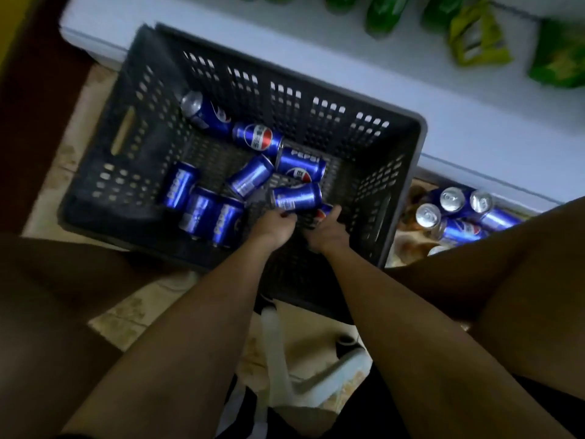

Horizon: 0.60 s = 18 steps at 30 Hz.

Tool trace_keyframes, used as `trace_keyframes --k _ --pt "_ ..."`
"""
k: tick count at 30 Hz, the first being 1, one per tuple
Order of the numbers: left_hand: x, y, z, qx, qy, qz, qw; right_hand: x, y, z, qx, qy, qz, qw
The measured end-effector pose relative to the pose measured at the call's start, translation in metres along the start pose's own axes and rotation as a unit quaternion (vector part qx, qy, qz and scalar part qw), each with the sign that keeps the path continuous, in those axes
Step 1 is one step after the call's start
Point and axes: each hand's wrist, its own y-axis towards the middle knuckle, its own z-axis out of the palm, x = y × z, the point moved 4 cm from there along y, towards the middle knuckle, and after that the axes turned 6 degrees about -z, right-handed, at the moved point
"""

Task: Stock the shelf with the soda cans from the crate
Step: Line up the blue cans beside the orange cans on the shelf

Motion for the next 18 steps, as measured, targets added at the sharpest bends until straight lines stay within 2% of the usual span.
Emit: trace_keyframes --k 8,18 --pt "0.009 0.043 0.032 0.032 0.016 -0.023 0.999 -0.012 0.038 0.023 -0.077 0.091 0.003 0.993" --pt "-0.002 0.029 0.021 0.017 -0.001 -0.014 1.000 -0.009 0.023 0.001 -0.034 0.197 0.005 0.980"
